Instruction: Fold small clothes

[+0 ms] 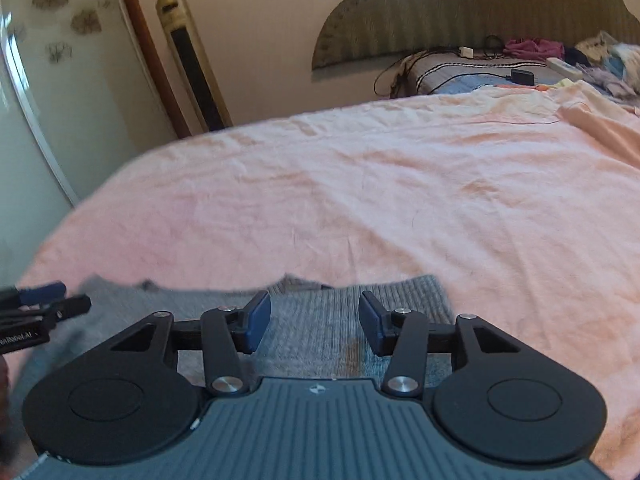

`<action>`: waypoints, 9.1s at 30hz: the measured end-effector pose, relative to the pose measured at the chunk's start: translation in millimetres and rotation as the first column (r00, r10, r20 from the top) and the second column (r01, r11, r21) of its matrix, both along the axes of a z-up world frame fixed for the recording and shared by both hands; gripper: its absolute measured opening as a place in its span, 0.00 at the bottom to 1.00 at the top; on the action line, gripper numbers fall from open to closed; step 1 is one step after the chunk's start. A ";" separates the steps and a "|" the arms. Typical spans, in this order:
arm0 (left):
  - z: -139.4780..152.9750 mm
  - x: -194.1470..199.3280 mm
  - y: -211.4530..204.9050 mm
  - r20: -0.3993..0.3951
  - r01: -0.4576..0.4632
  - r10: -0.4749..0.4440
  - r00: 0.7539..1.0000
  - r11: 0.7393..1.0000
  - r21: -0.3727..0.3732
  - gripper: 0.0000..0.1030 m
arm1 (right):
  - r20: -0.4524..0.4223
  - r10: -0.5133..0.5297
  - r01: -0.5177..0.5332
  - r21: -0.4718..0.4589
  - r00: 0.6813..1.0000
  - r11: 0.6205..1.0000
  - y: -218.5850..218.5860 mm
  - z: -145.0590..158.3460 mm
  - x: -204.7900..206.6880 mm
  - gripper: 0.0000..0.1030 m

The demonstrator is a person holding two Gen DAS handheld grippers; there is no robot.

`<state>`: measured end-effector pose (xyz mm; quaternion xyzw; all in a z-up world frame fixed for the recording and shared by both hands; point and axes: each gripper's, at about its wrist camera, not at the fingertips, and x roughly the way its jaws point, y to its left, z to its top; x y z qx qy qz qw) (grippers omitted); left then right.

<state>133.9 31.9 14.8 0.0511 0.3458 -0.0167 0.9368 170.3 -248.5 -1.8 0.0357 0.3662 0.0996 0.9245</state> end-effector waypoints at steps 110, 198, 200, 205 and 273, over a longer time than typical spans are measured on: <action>-24.5 -195.8 90.0 -0.212 -0.450 0.443 0.871 0.548 -0.705 0.29 | 0.107 -0.007 0.016 -0.082 0.994 0.996 36.6 -20.8 -189.3 1.00; 27.9 32.3 7.5 -0.067 0.026 -0.075 0.995 0.834 -0.551 0.44 | -0.090 -0.018 0.065 0.555 0.996 0.829 -48.2 21.8 11.0 0.52; 25.1 34.5 22.5 -0.145 -0.062 -0.019 0.989 0.846 -0.530 0.59 | -0.165 -0.037 0.116 0.500 0.986 0.858 -36.6 18.6 11.9 0.90; 0.3 -25.5 46.3 -0.185 -0.012 -0.138 0.973 0.768 -0.640 0.61 | -0.212 0.124 0.004 0.520 0.969 0.854 -32.6 2.9 -40.4 0.79; -19.2 -96.8 -49.4 0.014 0.216 -0.215 0.976 0.973 -0.079 0.75 | 0.039 0.125 -0.131 0.222 0.991 0.966 43.3 -2.9 -50.9 0.71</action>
